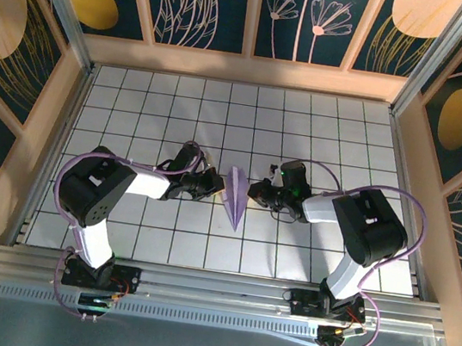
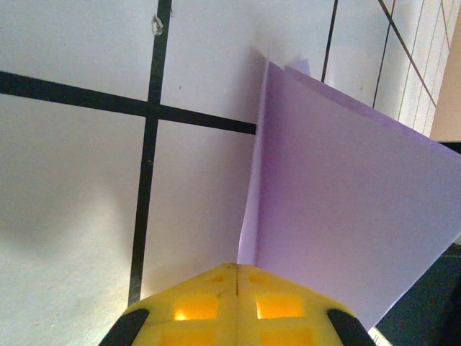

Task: Fold a paper plane with a square sheet of paper (fold left side to right side)
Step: Place the paper plane at the center of the table.

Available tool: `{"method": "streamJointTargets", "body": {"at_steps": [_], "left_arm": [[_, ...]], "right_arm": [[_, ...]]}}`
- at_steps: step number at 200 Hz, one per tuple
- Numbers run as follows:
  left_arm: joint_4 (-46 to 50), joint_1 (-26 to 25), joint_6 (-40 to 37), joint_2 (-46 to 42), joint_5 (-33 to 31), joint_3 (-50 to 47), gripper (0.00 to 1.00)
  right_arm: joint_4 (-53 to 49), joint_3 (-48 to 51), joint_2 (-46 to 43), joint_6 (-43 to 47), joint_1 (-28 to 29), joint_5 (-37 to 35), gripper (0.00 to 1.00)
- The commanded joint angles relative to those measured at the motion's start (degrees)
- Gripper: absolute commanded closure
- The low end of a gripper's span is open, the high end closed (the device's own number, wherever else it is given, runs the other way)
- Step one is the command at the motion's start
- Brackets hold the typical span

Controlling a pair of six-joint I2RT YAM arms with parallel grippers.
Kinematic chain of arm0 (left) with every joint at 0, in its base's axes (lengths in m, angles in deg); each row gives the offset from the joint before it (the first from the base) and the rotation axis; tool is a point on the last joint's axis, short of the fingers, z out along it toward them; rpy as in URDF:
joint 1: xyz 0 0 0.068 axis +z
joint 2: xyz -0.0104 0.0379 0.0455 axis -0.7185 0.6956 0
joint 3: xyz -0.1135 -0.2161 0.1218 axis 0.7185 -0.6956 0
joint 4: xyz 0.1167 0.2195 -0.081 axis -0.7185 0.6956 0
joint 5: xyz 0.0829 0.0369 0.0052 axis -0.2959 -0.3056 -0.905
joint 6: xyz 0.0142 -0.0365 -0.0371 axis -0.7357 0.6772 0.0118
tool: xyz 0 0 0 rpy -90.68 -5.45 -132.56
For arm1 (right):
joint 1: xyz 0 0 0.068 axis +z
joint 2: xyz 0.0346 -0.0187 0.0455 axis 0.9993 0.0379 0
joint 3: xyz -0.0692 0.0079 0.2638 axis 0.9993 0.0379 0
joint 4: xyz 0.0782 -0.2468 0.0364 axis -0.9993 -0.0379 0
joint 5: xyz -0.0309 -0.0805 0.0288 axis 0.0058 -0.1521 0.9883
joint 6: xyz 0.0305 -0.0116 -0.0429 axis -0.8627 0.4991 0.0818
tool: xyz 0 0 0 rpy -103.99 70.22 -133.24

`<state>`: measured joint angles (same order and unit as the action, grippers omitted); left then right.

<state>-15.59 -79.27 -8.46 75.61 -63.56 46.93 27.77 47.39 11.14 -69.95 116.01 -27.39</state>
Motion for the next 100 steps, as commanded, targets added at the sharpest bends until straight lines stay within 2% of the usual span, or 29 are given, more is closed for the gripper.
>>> {"method": "streamJointTargets", "body": {"at_steps": [1,19,61,100], "left_arm": [[0.27,-0.14,0.42,-2.17,-1.13,-0.18,1.00],[0.22,-0.12,0.75,-2.50,-0.96,-0.25,1.00],[-4.60,-0.23,4.17,-2.02,1.72,-1.02,1.00],[-5.30,-0.39,5.48,-1.97,1.67,-0.87,1.00]], "right_arm": [[-7.34,-2.16,-1.87,4.54,-0.78,-4.13,0.92],[-10.64,-3.02,-3.67,6.25,-1.44,-5.39,0.86],[-18.68,-4.81,-11.23,9.64,-1.72,-6.41,0.58],[-29.87,-7.03,-17.32,12.71,1.19,-5.04,0.48]]}}
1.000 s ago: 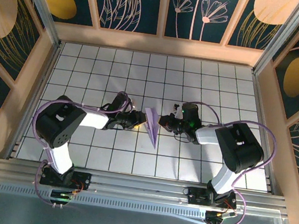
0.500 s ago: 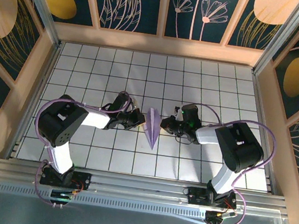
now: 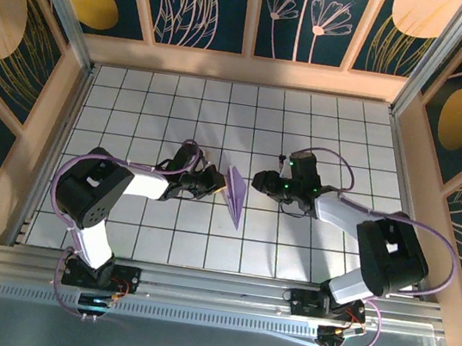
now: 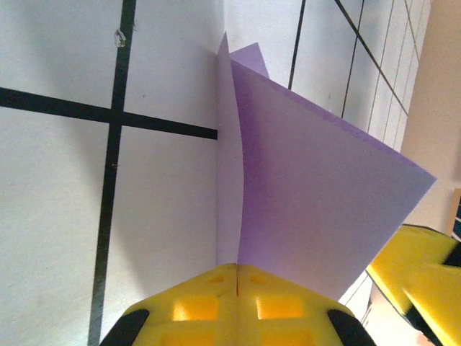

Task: Fold a paper plane with a square sheet of paper (fold left side to right side)
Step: Place the paper plane at the center of the table, then pick up the paper plane at the center of the table.

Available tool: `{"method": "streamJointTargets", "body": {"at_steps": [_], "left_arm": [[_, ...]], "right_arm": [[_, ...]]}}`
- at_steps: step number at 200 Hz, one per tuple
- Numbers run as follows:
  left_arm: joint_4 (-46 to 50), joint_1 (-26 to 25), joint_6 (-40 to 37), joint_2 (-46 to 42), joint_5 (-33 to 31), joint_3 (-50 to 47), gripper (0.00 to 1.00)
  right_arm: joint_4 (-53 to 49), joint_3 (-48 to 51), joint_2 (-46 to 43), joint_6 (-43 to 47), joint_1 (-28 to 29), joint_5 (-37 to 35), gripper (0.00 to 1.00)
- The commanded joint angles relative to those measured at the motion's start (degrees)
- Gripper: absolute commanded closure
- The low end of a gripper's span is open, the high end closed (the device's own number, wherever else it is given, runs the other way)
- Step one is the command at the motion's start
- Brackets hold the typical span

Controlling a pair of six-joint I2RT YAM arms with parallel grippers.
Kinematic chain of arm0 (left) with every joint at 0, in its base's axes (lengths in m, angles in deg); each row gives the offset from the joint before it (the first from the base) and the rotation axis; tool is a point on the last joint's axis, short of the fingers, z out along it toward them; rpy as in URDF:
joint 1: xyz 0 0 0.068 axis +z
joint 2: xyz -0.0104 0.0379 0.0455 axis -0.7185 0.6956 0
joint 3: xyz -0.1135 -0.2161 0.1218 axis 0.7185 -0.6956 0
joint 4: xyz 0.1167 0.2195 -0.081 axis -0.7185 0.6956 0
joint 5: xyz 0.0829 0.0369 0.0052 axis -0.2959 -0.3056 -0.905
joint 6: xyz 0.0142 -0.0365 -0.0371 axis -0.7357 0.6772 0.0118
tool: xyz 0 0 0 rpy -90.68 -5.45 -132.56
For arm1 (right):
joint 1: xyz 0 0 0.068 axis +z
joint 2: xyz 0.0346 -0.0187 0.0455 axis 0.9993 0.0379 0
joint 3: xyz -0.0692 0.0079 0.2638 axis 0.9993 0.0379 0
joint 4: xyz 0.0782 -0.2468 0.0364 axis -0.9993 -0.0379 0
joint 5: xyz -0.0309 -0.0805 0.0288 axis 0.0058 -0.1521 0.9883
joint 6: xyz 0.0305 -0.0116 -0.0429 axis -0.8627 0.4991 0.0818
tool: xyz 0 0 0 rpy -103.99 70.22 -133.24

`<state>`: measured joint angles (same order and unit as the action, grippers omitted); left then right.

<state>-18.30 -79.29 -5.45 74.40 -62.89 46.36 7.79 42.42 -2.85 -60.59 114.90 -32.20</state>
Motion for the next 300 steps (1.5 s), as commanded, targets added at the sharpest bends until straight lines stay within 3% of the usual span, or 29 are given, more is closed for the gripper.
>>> {"method": "streamJointTargets", "body": {"at_steps": [1,64,114,300], "left_arm": [[-2.59,-0.38,2.48,-0.79,1.01,-0.30,1.00],[-2.54,-0.90,2.90,-0.29,0.94,0.49,1.00],[-1.98,-0.84,2.50,-0.13,0.67,0.27,1.00],[-1.07,-0.91,1.99,0.07,0.76,0.94,1.00]], "right_arm": [[-10.15,-2.09,-3.45,3.41,2.52,-0.27,0.48],[-11.52,-3.07,-1.57,0.58,11.01,-1.03,0.43],[-10.41,-4.52,2.70,1.06,11.67,-1.64,0.39],[-8.33,-6.50,7.13,1.78,12.38,-1.13,0.39]]}}
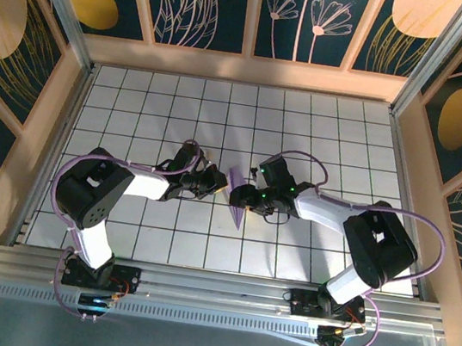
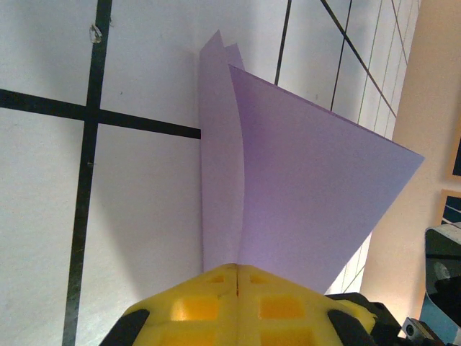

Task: Fold a paper plane with a square sheet of paper (fold left side to right side)
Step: Pick up the paper plane at the center of the table.

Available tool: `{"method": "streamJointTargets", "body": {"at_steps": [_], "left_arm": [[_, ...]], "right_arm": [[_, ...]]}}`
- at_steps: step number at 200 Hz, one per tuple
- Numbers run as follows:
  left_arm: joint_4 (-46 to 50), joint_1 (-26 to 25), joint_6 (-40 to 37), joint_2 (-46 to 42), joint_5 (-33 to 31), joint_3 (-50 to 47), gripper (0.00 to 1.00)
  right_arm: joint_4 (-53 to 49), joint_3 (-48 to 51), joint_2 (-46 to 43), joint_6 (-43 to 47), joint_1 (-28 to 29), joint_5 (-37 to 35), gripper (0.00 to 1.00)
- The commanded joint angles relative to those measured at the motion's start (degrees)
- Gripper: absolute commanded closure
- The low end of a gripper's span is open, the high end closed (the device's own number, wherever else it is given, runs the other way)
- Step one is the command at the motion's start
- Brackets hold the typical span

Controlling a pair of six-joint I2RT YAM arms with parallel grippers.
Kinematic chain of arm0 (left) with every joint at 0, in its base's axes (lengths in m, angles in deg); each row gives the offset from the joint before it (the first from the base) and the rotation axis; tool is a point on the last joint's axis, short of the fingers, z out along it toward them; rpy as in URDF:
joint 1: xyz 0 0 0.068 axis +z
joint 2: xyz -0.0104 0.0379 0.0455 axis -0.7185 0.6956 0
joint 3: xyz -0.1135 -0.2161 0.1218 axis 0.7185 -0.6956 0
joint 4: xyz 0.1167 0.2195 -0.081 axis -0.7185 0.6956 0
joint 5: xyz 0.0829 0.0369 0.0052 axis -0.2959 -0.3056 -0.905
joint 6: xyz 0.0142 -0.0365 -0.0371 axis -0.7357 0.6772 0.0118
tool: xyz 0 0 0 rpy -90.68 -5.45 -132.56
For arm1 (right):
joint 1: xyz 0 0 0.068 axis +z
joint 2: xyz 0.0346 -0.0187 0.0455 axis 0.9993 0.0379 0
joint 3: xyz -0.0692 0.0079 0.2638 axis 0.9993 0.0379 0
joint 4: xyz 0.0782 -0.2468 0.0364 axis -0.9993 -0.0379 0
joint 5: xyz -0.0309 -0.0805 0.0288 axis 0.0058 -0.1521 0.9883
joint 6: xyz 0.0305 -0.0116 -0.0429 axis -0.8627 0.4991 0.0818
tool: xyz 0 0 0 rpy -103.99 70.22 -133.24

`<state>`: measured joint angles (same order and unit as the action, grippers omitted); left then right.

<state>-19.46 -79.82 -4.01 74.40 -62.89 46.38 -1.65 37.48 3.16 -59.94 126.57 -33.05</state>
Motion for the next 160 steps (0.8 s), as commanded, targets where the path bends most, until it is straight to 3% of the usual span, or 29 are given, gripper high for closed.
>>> {"method": "streamJointTargets", "body": {"at_steps": [1,99,160], "left_arm": [[0.08,-0.39,0.57,0.11,0.76,0.96,1.00],[0.30,-0.32,0.51,0.07,0.80,1.17,1.00],[0.39,-0.32,0.43,0.08,0.70,0.91,1.00]], "right_arm": [[1.09,-1.56,1.14,1.13,0.71,-0.31,0.39],[-2.54,-4.85,3.47,3.23,2.26,-5.08,0.39],[-7.49,-7.47,4.94,5.25,3.49,-10.80,0.46]]}}
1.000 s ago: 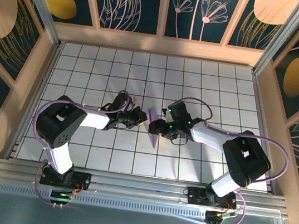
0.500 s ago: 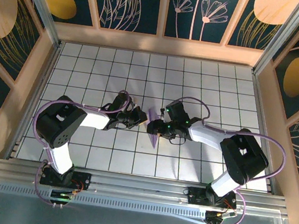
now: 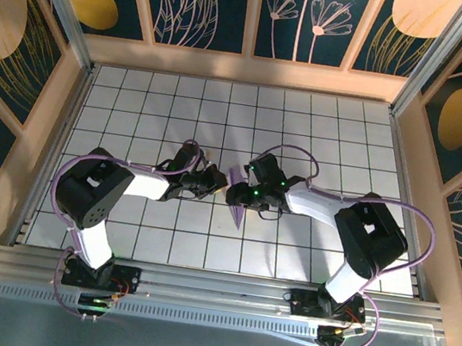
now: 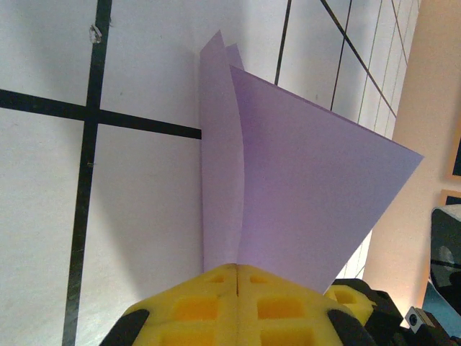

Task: Fold a paper plane with a square sheet of paper (fold left side to right side)
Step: Pick up the paper plane at the center of the table.

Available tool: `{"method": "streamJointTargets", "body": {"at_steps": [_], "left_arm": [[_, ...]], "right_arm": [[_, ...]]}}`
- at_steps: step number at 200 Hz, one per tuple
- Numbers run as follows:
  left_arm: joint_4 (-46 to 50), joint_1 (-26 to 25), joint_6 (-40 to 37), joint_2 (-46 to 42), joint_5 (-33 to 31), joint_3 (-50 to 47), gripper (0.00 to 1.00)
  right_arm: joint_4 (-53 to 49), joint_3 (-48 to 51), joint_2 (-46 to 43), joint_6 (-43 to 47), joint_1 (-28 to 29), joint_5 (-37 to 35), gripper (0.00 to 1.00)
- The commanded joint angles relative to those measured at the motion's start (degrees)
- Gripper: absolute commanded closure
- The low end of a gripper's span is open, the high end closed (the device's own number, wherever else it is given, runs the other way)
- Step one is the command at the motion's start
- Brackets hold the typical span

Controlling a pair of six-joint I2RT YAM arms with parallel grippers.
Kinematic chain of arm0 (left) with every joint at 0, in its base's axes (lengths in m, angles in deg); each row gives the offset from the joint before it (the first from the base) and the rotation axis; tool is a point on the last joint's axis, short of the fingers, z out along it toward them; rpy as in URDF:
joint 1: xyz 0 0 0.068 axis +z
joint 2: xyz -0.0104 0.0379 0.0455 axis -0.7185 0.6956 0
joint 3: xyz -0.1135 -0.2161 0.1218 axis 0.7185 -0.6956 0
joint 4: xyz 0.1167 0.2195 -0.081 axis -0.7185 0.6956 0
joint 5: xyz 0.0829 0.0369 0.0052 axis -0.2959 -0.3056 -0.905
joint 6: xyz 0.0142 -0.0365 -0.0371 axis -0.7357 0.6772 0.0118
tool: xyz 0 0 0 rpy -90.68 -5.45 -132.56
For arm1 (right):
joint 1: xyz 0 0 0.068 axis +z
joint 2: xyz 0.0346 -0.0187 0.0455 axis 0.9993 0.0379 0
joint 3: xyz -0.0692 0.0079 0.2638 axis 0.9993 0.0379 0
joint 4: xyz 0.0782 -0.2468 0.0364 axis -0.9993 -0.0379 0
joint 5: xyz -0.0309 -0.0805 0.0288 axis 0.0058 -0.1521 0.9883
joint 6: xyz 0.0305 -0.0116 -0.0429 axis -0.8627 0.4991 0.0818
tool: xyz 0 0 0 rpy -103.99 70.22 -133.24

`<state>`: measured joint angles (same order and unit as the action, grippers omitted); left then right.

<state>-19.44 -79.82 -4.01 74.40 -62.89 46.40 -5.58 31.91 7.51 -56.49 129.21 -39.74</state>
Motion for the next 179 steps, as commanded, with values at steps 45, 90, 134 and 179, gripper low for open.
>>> {"method": "streamJointTargets", "body": {"at_steps": [45,90,134,179], "left_arm": [[0.39,-0.38,0.33,0.29,0.62,0.89,1.00],[0.28,-0.38,0.25,0.46,0.62,0.79,1.00],[0.34,-0.30,0.34,0.44,0.50,0.65,1.00],[0.37,-0.39,0.39,0.44,0.56,0.76,1.00]], "right_arm": [[-5.40,-2.07,0.18,2.16,1.03,-6.18,0.57],[-5.90,-1.73,-0.14,2.16,1.31,-6.79,0.69],[-5.73,-1.88,0.66,1.57,2.59,-6.87,0.72],[-6.41,-2.12,1.83,0.68,3.95,-9.16,0.74]]}}
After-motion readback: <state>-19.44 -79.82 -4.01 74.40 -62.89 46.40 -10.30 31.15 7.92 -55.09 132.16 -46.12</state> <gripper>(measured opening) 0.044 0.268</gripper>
